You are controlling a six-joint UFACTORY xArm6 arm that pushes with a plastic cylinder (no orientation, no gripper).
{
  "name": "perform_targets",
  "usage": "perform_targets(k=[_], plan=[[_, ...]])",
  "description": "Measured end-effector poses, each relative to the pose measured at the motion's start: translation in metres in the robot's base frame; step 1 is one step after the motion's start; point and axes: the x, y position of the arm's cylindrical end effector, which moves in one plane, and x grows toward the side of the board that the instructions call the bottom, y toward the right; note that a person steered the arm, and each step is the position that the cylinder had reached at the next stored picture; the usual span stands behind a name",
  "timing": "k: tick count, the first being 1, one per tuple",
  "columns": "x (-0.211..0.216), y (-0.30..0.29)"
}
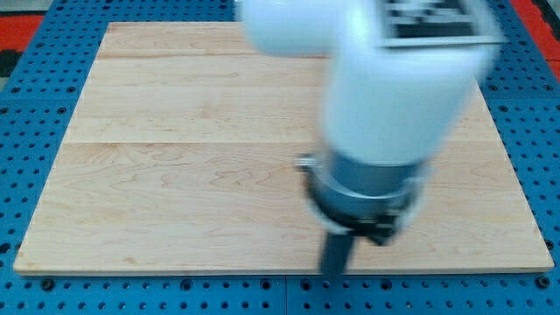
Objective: Point your arm to the center of the board
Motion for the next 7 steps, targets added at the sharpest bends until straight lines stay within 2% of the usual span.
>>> perform_targets(k=[1,3,4,5,6,7], plan=[[-0.032,-0.045],[-0.113,-0.098],[-0.141,-0.117],[-0.143,-0.072],[-0.165,-0.03],[-0.204,-0.032]])
